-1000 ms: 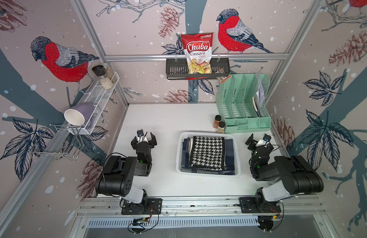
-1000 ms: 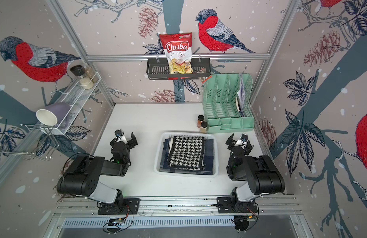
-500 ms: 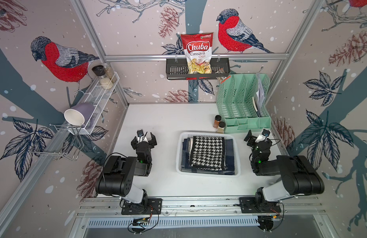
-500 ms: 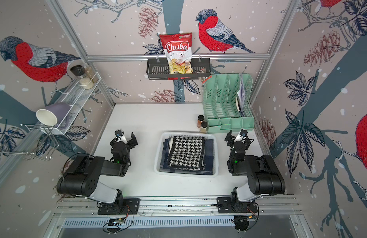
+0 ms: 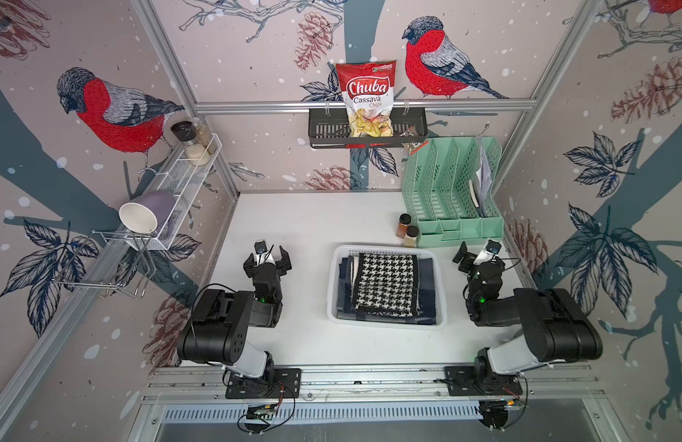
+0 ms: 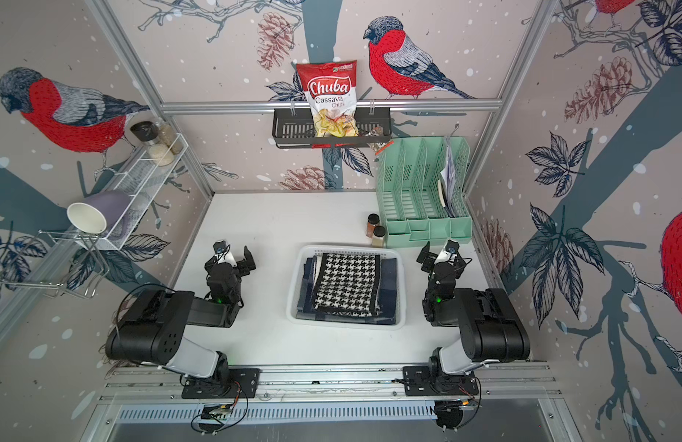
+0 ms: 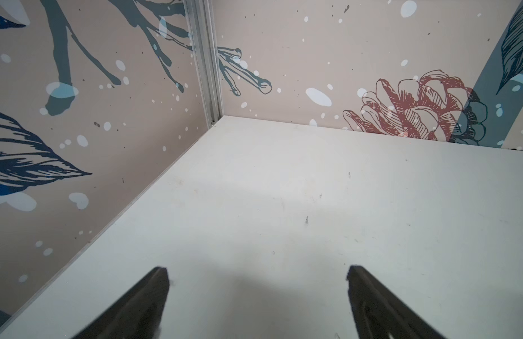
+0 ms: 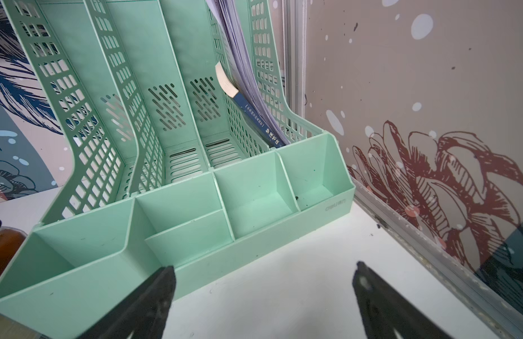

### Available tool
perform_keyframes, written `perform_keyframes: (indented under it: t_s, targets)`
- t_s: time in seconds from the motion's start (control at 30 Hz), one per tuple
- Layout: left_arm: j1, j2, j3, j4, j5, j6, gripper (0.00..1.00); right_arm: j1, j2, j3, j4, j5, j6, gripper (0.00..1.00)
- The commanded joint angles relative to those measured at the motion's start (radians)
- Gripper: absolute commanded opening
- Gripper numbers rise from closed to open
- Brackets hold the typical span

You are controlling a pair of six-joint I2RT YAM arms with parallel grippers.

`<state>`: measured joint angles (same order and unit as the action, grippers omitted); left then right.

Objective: Put the folded scarf in the basket
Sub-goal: Reset both arms

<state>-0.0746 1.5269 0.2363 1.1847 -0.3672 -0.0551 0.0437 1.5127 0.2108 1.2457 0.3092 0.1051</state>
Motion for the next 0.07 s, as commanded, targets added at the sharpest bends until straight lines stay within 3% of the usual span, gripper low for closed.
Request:
perform_keyframes:
  t_s: [0.0, 0.03]
  targets:
    - [0.002, -0.004, 0.002, 0.049, 0.007, -0.002, 0.98, 0.000, -0.004, -0.001, 0.015, -0.007, 0.002, 1.00]
    - [0.002, -0.004, 0.001, 0.049, 0.006, -0.002, 0.98, -0.001, -0.009, 0.002, 0.000, -0.009, 0.004, 1.00]
